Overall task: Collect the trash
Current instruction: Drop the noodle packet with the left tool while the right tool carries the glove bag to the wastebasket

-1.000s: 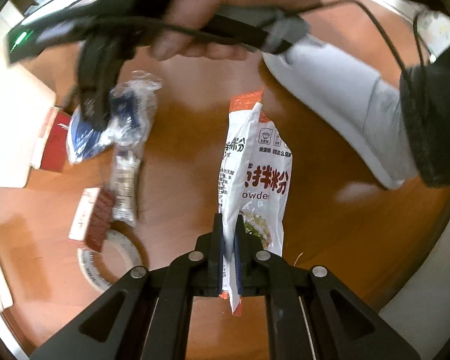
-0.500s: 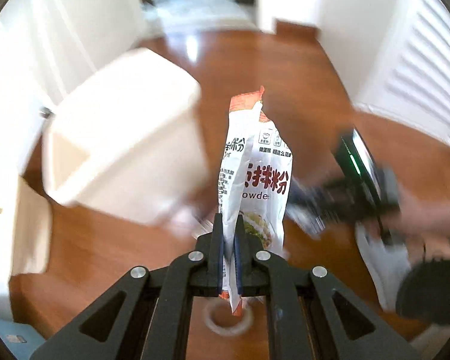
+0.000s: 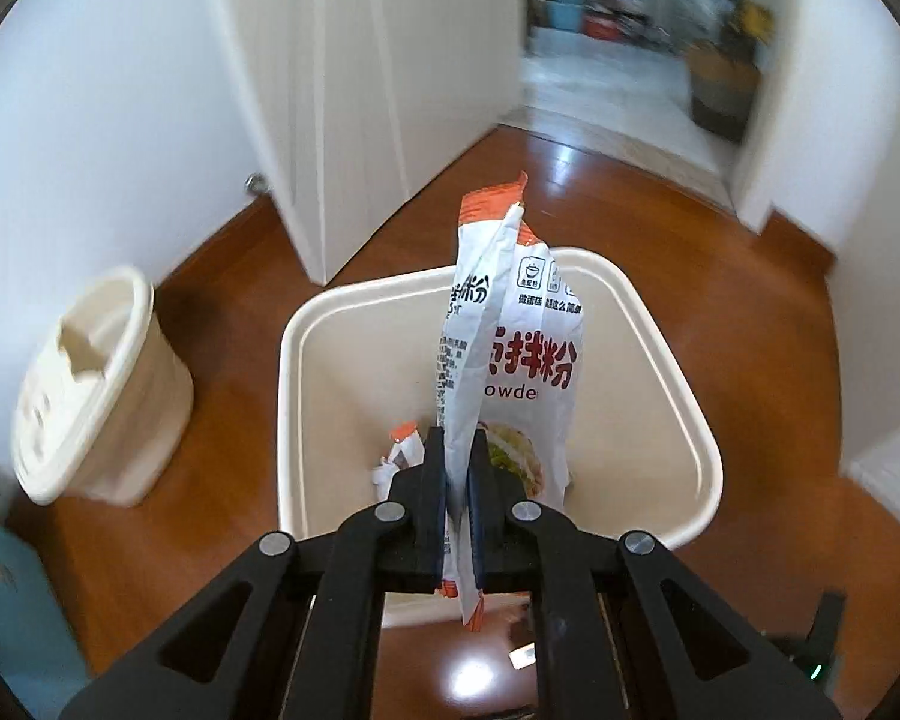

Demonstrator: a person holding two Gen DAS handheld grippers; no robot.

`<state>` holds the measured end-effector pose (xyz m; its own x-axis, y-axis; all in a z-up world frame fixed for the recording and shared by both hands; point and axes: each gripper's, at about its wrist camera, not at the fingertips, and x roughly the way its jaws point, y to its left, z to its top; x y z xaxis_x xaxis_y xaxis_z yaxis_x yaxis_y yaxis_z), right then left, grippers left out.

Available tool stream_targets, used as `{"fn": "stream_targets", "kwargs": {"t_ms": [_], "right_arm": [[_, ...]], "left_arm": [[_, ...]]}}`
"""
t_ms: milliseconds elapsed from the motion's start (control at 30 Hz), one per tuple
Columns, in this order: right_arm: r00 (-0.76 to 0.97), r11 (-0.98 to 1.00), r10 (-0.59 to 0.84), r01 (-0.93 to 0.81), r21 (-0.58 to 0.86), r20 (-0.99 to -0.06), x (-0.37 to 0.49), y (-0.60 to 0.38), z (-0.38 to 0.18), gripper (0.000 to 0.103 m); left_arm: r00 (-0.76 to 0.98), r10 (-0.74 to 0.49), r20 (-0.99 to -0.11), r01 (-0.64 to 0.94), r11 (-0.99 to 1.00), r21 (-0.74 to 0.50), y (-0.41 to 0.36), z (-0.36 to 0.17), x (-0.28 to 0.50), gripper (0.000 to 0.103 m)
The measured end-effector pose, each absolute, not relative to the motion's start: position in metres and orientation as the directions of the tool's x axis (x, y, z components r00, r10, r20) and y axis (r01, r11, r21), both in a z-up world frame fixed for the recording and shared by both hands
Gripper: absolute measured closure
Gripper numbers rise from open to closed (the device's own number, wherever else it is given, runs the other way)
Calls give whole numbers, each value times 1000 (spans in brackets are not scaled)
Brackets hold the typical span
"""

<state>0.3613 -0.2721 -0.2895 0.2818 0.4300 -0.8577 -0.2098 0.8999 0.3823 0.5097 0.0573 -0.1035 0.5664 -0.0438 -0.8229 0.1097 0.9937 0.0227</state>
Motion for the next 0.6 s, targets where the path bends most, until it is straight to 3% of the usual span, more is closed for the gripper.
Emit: {"fn": "stream_targets", "kwargs": {"t_ms": [67,100,133,200,467,600], "right_arm": [[284,902,428,-202,382,-858,362,-275,-289,88],[286,903,426,-199,382,-858,362,-274,-290,88],[289,904,424,-197,380,-858,362,-274,-289,88],[293,905,421,-195,378,-858,361,-274,-288,88],[344,911,409,-198,361,-845,363,-274,-269,88],[429,910,414,-194,365,-803,381,-283,-231,88]], "left_arm": [[570,-17,-822,76,997,32,56,-112,511,93],[570,5,-821,63,997,49,57,-114,512,79],[568,8,-823,57,997,50,58,-115,511,44],[578,-18,-816,56,998,18,62,-113,506,0],[560,-42,-827,122,992,32,66,-102,471,0],[454,-5,-891,214,971,104,67,-139,406,0]]}}
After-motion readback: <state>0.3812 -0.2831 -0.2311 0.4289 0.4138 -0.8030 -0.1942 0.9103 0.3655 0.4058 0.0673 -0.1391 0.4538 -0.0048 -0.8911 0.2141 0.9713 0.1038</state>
